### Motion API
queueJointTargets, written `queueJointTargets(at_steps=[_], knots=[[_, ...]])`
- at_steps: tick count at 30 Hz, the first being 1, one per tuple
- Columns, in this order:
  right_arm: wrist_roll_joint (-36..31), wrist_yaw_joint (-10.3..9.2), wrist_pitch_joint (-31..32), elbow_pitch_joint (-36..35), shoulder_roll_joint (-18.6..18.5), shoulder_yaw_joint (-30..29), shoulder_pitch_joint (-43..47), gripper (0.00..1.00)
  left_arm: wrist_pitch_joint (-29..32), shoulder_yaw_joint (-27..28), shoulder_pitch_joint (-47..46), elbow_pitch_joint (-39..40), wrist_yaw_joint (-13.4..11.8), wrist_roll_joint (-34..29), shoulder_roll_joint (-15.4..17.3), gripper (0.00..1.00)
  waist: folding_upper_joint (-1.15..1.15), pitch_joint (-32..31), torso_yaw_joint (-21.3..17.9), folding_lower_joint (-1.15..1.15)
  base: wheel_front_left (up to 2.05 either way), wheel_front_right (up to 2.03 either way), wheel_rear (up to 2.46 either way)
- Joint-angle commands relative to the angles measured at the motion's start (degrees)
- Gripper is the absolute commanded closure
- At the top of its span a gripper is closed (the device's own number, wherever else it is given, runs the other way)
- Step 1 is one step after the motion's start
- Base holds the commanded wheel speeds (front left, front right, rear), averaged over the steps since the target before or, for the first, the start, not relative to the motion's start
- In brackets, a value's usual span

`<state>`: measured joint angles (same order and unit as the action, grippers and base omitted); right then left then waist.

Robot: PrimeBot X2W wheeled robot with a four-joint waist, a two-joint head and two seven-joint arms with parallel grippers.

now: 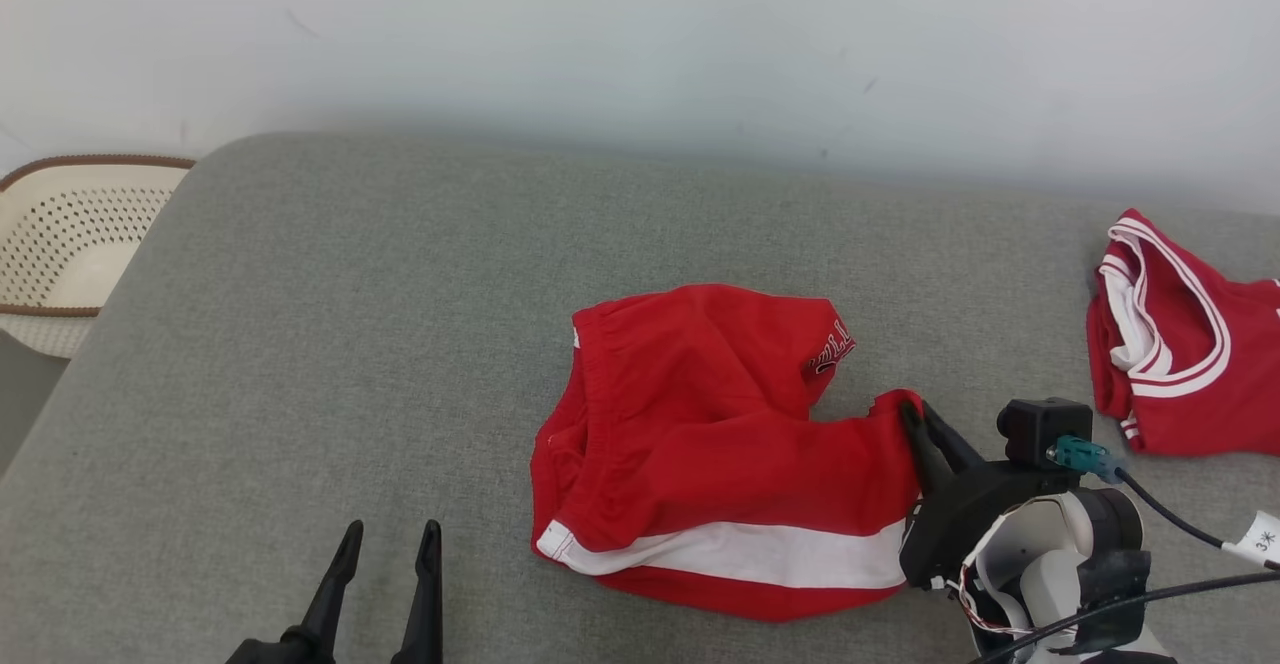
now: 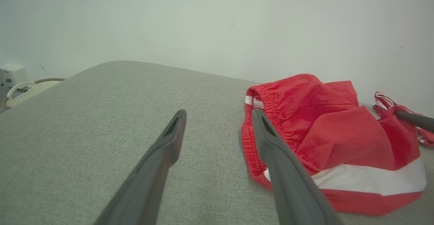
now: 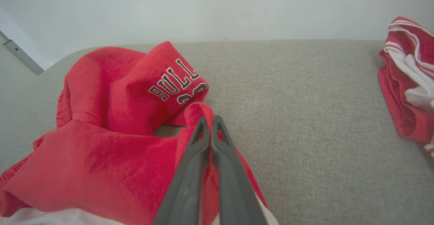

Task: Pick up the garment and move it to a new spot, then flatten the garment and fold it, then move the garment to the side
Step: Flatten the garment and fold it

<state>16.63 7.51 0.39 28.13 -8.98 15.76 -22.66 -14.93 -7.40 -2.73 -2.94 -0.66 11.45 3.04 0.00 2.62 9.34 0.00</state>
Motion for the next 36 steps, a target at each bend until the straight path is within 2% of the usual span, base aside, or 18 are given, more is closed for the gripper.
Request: queueJointTargets(at_steps=[1, 9, 18, 25, 36], knots=[[0.00, -0.04, -1.32, 0.86, 0.33, 0.05, -0.50, 0.00, -0.26, 0.45, 0.41, -0.07, -0.17, -0.35, -0.02, 0.00, 0.00, -0.32, -0.34, 0.00, 0.00, 0.00, 0.00], [-1.13, -0.04, -7.73, 1.03, -0.74, 0.45, -0.67, 0.00, -0.26, 1.87, 1.80, 0.82, -0.70, -0.65, -0.03, 0.00, 0.00, -1.18, -2.81, 0.00, 0.00, 0.00, 0.00], [-2.09, -0.04, -13.55, -5.10, -2.40, 0.93, 3.42, 0.00, -0.26, 4.19, 3.92, 2.66, -1.26, -0.65, 0.00, 0.00, 0.00, -1.92, -6.27, 0.00, 0.00, 0.00, 0.00], [-2.36, -0.04, -14.16, -11.07, -3.15, -0.37, 8.50, 0.00, -0.26, 5.72, 6.39, 4.03, -1.72, -0.87, 0.18, 0.00, 0.00, -2.85, -8.52, 0.00, 0.00, 0.00, 0.00], [-3.02, -0.04, -12.21, -20.94, -1.16, -5.16, 19.23, 0.00, -0.26, 6.44, 8.42, 4.84, -1.25, -1.73, 0.99, 0.00, 0.00, -4.12, -9.48, 0.00, 0.00, 0.00, 0.00]])
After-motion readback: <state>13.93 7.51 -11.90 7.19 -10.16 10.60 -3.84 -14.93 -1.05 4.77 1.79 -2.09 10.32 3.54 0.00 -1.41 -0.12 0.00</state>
